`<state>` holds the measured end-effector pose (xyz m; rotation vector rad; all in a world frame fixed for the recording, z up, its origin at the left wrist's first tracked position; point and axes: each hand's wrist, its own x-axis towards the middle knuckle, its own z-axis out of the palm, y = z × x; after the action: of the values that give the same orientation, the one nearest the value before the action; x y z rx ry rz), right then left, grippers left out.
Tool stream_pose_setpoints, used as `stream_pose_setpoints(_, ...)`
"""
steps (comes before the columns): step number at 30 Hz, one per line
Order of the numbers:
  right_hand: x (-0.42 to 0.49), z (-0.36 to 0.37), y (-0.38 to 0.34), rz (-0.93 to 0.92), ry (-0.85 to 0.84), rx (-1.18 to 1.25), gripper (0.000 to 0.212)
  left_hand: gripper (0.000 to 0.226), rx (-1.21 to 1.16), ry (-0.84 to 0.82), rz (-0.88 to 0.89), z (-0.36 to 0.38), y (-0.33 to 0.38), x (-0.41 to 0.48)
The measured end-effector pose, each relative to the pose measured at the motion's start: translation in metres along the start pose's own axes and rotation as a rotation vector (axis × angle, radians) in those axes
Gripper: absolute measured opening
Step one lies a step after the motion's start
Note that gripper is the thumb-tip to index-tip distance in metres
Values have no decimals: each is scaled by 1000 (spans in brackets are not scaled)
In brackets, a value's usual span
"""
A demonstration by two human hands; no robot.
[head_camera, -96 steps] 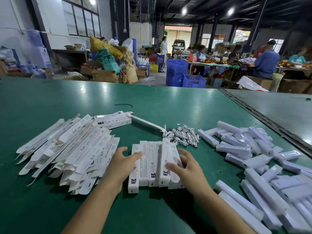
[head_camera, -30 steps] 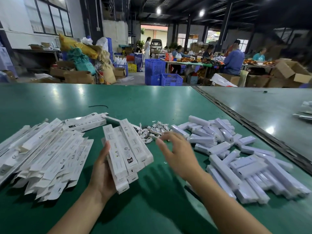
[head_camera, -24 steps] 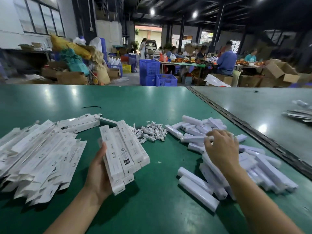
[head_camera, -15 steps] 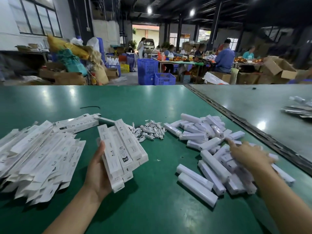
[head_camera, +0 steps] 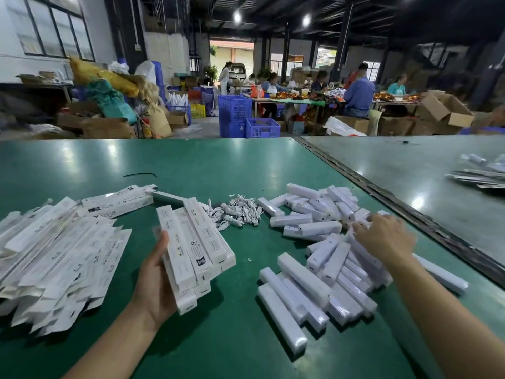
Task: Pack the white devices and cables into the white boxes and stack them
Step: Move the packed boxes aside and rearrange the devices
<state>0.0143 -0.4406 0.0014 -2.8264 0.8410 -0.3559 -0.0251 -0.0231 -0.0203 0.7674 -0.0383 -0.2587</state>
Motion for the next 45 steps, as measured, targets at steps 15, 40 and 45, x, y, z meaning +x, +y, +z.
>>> stream_pose_setpoints(15,-22,27,-105,-42,-291,360,84,60,-28,26,10,-3,5,2)
stream_pose_setpoints(40,-132,45,-184,109,-194,627,65,49,0,0,137,14,40,-1)
stream_pose_setpoints(45,-143,45,-226,132,-183,886,58,52,-2,-47,161,37,54,4)
